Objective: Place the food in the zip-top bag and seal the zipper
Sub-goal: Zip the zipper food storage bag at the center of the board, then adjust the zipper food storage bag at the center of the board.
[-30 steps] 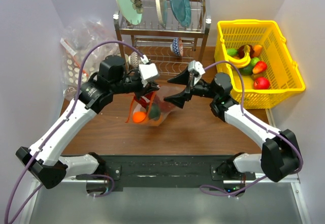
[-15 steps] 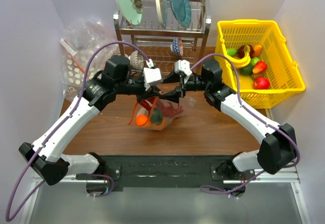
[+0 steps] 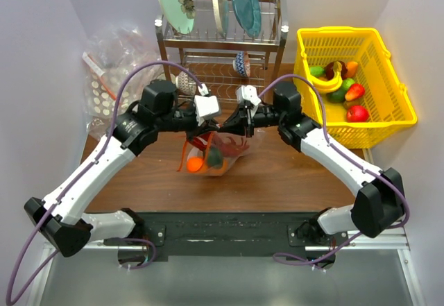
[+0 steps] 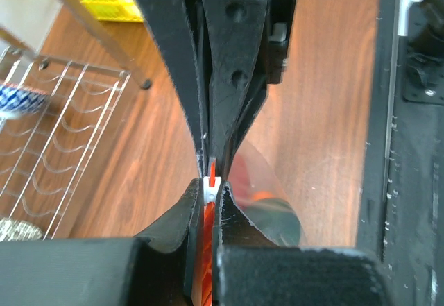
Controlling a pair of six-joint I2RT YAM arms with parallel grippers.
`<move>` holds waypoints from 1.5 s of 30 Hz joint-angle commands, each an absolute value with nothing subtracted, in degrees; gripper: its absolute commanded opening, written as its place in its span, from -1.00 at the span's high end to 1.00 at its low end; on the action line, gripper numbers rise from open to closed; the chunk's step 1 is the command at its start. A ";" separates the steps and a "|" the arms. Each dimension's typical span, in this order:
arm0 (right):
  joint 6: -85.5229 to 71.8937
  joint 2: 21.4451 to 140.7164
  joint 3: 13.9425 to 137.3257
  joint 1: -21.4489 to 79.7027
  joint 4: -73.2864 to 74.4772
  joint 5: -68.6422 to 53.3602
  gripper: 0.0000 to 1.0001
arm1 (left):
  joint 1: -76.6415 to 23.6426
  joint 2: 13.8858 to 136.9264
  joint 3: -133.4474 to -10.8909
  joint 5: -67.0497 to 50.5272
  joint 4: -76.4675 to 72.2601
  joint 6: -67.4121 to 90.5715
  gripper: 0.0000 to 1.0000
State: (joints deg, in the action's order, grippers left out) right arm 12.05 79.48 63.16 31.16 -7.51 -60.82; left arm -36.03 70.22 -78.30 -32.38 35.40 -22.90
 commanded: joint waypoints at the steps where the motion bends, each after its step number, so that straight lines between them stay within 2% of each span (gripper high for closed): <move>1: -3.21 76.73 58.90 29.71 -28.68 -57.06 1.00 | -35.69 65.58 -73.05 -27.25 26.99 -19.52 1.00; 11: -23.09 76.90 52.92 24.88 -47.53 -47.65 1.00 | -35.24 62.40 -66.62 -24.79 23.38 -17.58 1.00; 18: -27.41 78.22 51.33 23.55 -53.42 -45.53 1.00 | -35.16 61.61 -65.92 -22.85 21.80 -17.40 1.00; 20: -29.79 78.92 50.98 23.38 -55.36 -45.00 1.00 | -35.16 61.52 -66.18 -22.06 20.84 -17.32 0.75; 21: -30.49 79.80 51.06 23.29 -56.85 -44.56 1.00 | -35.16 61.35 -66.27 -21.89 20.31 -17.23 0.45; 23: -32.43 80.68 51.06 23.20 -58.44 -44.30 1.00 | -35.07 61.35 -66.97 -21.10 19.52 -16.96 0.19; 24: -33.21 81.47 51.06 23.12 -60.19 -44.04 1.00 | -35.16 61.17 -67.41 -20.75 19.34 -16.88 -0.01; 27: -34.98 82.26 51.33 23.03 -61.70 -43.59 1.00 | -35.16 60.47 -68.73 -18.55 19.16 -16.61 -0.25; 35: -34.19 82.35 51.94 22.59 -60.91 -43.59 1.00 | -34.10 55.99 -64.79 -13.89 18.81 -13.89 -0.67; 38: -34.10 82.44 52.56 22.59 -60.56 -43.86 1.00 | -32.96 54.23 -59.69 -12.92 18.02 -13.19 -0.95; 45: -34.89 82.53 53.35 22.32 -61.34 -44.65 1.00 | -25.33 50.19 -48.88 -17.04 12.66 -13.18 -1.00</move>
State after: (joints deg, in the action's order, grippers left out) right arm -33.71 83.90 50.72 22.72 -55.29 -44.95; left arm -28.95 51.81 -52.75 -14.72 17.61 -13.96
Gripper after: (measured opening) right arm 0.007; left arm 0.996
